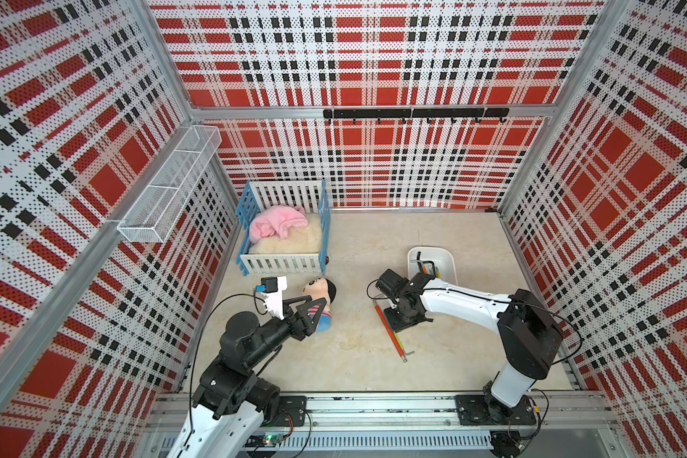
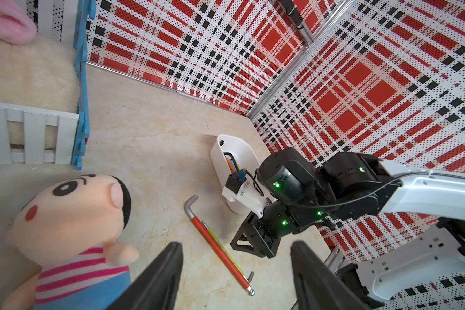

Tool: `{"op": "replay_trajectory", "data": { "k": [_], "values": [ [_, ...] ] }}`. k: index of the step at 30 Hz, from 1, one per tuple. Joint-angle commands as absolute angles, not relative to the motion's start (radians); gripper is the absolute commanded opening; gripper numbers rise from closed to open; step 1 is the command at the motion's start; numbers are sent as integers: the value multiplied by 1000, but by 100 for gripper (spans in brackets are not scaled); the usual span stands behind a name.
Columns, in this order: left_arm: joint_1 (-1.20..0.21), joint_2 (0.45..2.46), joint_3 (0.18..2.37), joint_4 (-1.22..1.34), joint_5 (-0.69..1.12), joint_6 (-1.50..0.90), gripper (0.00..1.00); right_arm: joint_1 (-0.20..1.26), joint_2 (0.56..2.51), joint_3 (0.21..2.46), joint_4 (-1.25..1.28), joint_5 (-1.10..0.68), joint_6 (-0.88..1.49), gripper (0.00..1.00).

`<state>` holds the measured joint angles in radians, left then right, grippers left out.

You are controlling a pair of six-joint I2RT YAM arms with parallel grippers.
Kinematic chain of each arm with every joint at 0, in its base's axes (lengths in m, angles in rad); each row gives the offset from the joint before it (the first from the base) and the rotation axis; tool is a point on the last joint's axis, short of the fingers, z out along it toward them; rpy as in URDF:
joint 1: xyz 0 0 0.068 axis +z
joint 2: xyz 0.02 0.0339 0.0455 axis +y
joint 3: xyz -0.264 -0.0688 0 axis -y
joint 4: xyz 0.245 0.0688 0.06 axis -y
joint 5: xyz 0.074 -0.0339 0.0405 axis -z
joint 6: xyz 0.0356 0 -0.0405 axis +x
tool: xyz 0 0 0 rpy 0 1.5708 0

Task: Put the hex key on the desktop into the storage box
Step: Pick up the Allen key from the center of the board.

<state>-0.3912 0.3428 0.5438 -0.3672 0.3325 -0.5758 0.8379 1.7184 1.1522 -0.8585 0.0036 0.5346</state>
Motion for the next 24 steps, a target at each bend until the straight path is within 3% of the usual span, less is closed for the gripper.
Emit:
{"op": "replay_trajectory", "data": {
  "k": [1,24],
  "values": [
    [-382,333,551,-345,324,-574,69,841,1679,1121,-829,0,577,30],
    [-382,318,550,-345,319,-579,69,862,1788,1136,-783,-15,561,25]
  ]
}}
